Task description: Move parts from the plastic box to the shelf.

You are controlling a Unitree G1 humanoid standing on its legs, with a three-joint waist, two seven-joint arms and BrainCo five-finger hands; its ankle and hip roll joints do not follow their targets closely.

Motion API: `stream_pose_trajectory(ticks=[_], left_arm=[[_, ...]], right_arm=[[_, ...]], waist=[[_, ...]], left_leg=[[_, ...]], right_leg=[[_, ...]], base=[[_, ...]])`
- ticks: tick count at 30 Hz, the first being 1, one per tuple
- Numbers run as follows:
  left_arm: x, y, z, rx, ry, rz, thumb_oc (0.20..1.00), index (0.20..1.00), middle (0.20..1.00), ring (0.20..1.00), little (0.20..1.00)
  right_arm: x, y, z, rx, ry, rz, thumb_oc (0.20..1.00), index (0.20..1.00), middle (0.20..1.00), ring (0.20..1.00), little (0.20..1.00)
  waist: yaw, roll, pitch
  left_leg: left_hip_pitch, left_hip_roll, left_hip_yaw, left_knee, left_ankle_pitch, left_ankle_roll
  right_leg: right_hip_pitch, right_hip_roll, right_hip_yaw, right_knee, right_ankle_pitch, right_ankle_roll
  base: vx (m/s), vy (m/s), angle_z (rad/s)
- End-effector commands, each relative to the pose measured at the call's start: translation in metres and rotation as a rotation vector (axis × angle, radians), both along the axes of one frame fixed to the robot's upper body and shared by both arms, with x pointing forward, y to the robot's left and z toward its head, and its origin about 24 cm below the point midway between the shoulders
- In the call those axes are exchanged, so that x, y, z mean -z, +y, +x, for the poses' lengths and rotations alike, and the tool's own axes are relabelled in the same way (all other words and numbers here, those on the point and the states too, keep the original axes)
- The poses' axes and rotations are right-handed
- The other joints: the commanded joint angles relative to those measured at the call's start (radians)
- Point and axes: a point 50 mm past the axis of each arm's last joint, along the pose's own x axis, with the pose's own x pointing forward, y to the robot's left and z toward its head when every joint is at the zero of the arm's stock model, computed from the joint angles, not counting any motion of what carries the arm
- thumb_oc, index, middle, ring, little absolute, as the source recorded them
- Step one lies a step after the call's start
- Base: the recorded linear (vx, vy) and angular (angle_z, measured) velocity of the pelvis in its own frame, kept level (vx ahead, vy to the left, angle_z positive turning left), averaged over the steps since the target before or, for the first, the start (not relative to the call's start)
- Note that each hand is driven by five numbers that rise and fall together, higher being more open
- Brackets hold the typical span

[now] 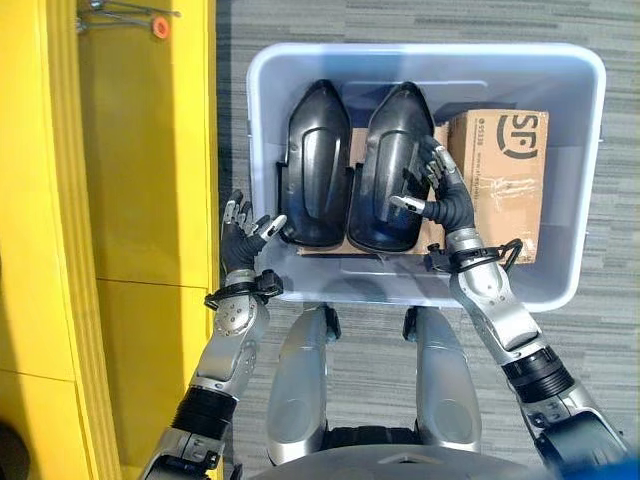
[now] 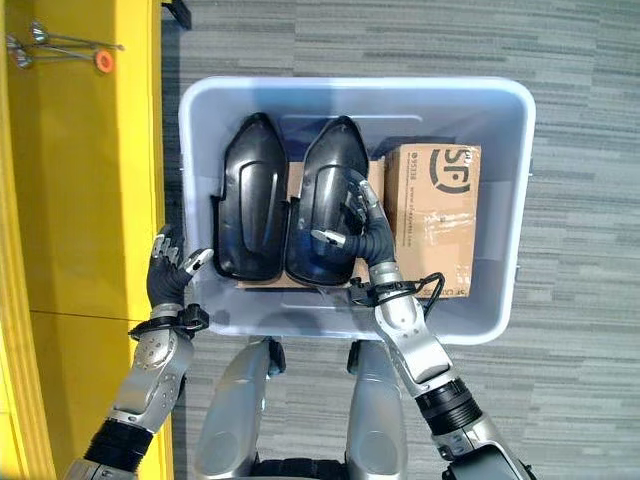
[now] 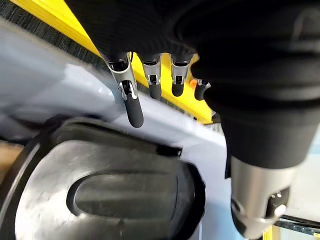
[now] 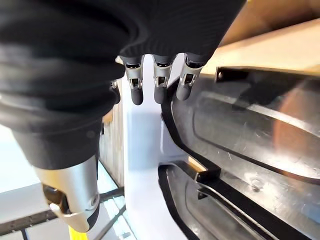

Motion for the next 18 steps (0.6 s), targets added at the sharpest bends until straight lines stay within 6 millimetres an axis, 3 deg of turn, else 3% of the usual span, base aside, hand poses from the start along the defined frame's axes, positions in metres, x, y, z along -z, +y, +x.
stream_pose_trajectory(ticks=[1,3,4,5,18], left_arm=[[-0.013,0.016,-0.010,-0.038,-0.063,0.089,1.000,1.000,1.000,1.000,1.000],[-0.011,0.016,-0.011,-0.041,-0.056,0.091,1.000,1.000,1.000,1.000,1.000],[-0.013,0.015,-0.011,-0.042,-0.065,0.092,1.000,1.000,1.000,1.000,1.000],[-0.013,0.015,-0.011,-0.043,-0.064,0.093,1.000,1.000,1.000,1.000,1.000],[-0.008,0.013,-0.012,-0.061,-0.047,0.094,1.000,1.000,1.000,1.000,1.000]], right_arm=[[-0.028,0.003,-0.015,-0.024,-0.175,0.081,1.000,1.000,1.000,1.000,1.000],[-0.028,0.001,-0.016,-0.002,-0.183,0.068,1.000,1.000,1.000,1.000,1.000],[-0.029,0.000,-0.017,0.025,-0.199,0.063,1.000,1.000,1.000,1.000,1.000],[-0.025,-0.001,-0.016,0.040,-0.179,0.075,1.000,1.000,1.000,1.000,1.000],[-0.007,-0.002,-0.012,0.113,-0.098,0.043,1.000,1.000,1.000,1.000,1.000]], waist=[[0.008,-0.062,-0.022],[0.007,-0.062,-0.022],[0.002,-0.064,-0.022],[0.002,-0.063,-0.022],[-0.003,-0.055,-0.022]], left_leg=[[0.004,0.042,0.012,0.095,-0.073,-0.056],[0.021,0.043,0.005,0.095,-0.095,-0.064],[0.002,0.042,0.015,0.095,-0.073,-0.055],[0.020,0.043,0.007,0.095,-0.096,-0.063],[-0.002,0.041,0.008,0.107,-0.100,-0.062]], right_leg=[[0.026,-0.084,-0.057,0.038,-0.036,0.064],[0.040,-0.081,-0.053,0.042,-0.055,0.071],[0.020,-0.082,-0.056,0.039,-0.035,0.064],[0.037,-0.080,-0.052,0.041,-0.054,0.072],[0.017,-0.080,-0.049,0.047,-0.053,0.072]], base=[[0.00,0.000,0.00],[0.04,0.004,-0.01],[0.07,0.011,0.00],[0.00,0.000,0.00],[0.01,0.000,0.00]])
